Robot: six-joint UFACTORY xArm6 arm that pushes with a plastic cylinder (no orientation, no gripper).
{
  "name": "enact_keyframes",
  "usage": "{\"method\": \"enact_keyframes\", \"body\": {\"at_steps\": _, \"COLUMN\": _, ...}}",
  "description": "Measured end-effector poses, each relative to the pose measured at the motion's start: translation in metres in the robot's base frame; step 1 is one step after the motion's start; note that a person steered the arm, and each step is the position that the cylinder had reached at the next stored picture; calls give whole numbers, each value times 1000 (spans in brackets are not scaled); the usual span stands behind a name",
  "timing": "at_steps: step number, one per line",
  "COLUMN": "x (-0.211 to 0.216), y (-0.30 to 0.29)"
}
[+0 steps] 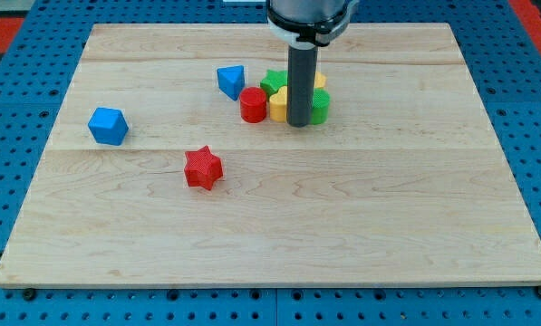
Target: Move the green circle into the green star
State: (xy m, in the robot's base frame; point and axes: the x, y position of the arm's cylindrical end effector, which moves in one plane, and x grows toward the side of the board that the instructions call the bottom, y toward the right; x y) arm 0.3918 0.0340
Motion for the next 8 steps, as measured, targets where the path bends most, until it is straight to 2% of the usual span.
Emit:
{"method": "enact_keyframes", "body": {"at_steps": 1, "x": -1, "y": -3}}
{"method": "enact_keyframes", "body": {"at_steps": 2, "x": 20, "y": -2}}
{"method": "enact_keyframes", "body": {"at_steps": 3, "x": 33, "y": 24}}
{"method": "enact_keyframes", "body": {"at_steps": 4, "x": 32, "y": 54}}
{"method": "enact_keyframes", "body": {"at_steps": 5, "x": 11, "y": 69}}
{"method": "enact_keyframes", "body": {"at_steps": 7, "x": -12, "y": 28}}
{"method": "enact_keyframes", "body": {"at_steps": 8, "x": -8, "y": 24}}
